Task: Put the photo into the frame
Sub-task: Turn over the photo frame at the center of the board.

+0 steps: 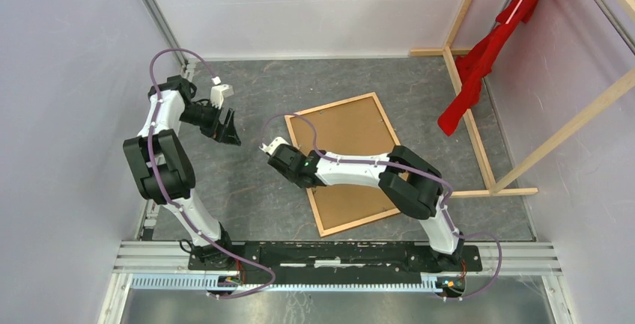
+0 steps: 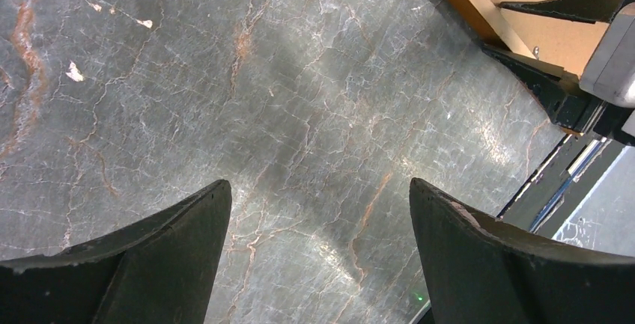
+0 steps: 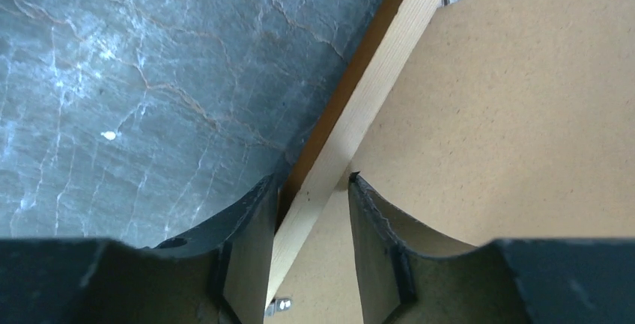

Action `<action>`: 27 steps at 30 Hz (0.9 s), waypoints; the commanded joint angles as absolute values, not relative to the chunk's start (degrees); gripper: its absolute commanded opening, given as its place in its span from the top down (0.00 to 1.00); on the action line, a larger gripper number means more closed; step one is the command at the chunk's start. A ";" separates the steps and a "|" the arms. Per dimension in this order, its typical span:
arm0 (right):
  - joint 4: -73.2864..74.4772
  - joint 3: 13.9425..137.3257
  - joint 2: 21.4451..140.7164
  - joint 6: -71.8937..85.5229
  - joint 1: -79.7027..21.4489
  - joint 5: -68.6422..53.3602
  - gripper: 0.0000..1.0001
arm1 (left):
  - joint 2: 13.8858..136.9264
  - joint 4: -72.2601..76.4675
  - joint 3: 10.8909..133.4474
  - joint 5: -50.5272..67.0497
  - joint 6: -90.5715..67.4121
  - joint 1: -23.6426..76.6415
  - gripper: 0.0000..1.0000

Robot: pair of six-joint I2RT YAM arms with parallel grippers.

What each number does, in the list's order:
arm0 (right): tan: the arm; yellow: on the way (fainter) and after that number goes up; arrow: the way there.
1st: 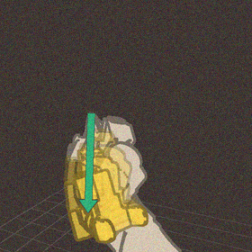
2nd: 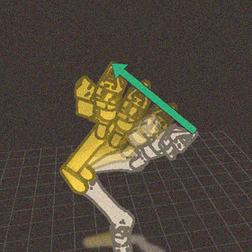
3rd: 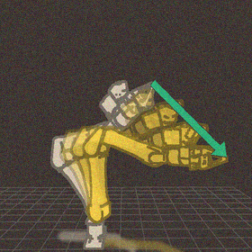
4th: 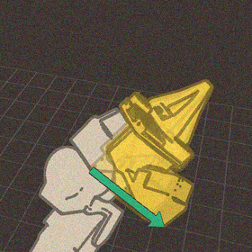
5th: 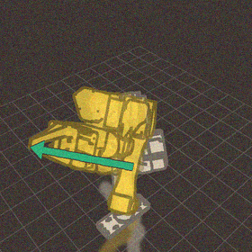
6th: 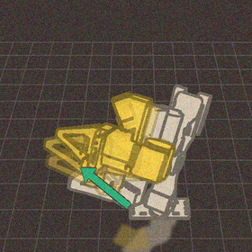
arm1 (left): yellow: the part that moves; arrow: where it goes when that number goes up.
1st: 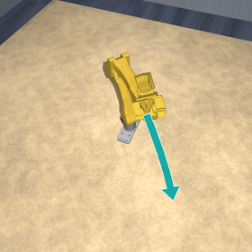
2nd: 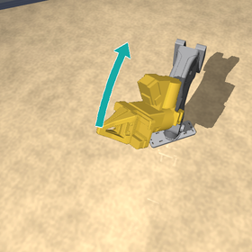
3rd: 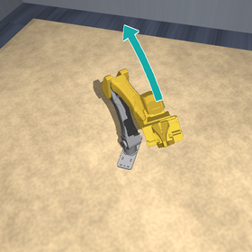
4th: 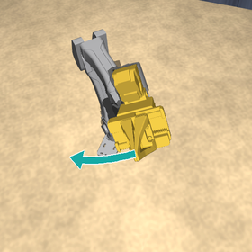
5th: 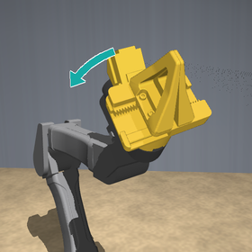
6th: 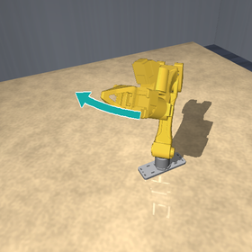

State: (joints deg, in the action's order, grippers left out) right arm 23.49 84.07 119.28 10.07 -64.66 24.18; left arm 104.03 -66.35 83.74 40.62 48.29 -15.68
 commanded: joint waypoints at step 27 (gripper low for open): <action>34.31 93.13 119.81 20.86 -64.74 29.94 0.49 | 102.46 -68.29 84.54 41.49 51.84 -16.07 0.06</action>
State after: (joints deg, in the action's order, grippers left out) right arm 34.92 92.95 123.28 18.76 -64.77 27.44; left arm 104.03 -67.44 83.85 40.58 49.39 -15.68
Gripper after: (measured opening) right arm 0.516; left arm 0.941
